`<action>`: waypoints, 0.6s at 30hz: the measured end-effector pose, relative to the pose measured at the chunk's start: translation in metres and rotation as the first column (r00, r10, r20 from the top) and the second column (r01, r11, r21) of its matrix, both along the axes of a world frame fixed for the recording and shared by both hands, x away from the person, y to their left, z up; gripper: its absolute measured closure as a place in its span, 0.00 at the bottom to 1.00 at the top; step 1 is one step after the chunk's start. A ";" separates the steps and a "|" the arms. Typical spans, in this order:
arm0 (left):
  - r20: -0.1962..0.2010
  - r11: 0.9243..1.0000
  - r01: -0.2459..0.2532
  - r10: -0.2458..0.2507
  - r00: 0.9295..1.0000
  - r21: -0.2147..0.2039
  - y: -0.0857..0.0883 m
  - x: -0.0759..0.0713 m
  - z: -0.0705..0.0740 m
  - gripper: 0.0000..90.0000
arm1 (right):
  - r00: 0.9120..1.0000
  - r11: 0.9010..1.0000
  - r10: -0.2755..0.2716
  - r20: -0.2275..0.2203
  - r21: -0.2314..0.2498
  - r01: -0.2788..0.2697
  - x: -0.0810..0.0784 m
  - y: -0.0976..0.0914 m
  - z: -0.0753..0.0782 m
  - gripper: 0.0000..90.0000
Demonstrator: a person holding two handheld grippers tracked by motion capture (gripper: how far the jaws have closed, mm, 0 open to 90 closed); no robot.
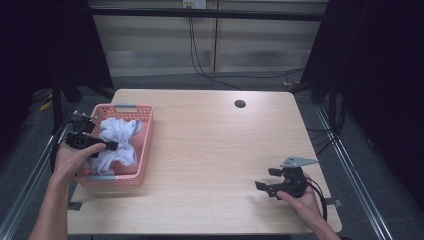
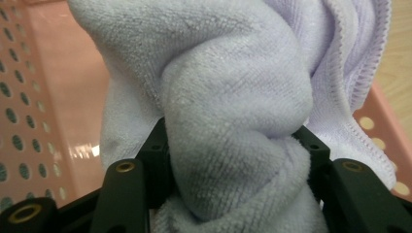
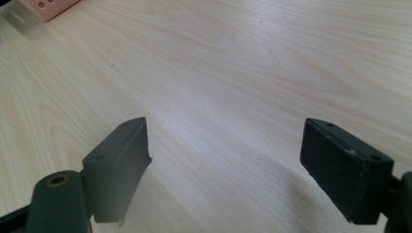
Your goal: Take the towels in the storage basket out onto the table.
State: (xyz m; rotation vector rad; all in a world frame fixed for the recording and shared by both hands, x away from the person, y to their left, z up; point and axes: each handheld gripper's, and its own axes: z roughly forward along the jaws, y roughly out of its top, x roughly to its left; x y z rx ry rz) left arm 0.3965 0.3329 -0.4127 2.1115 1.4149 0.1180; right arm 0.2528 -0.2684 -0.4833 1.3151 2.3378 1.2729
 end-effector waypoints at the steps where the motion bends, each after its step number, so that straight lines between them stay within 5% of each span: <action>1: 0.009 1.000 -0.010 0.010 1.000 -0.005 0.000 -0.001 0.002 0.52 | 1.000 1.000 0.001 0.000 0.001 -0.001 0.000 0.000 0.000 0.20; 7: 0.067 0.998 -0.053 0.055 0.996 -0.034 0.003 -0.007 0.014 0.52 | 1.000 1.000 0.002 -0.007 0.003 -0.002 0.002 0.001 -0.001 0.20; 12: 0.102 0.998 -0.028 0.033 0.994 -0.056 0.003 -0.009 0.021 0.52 | 1.000 1.000 0.010 -0.005 0.013 -0.010 0.002 0.001 -0.001 0.20; 15: 0.165 0.996 -0.055 0.066 0.984 -0.074 0.001 -0.012 0.027 0.52 | 1.000 1.000 0.001 -0.005 0.012 -0.001 0.001 0.000 0.000 0.20; 18: 0.174 0.991 -0.066 0.086 0.981 -0.114 0.003 -0.013 0.032 0.52 | 1.000 1.000 0.004 0.005 0.012 -0.004 0.001 -0.001 0.000 0.20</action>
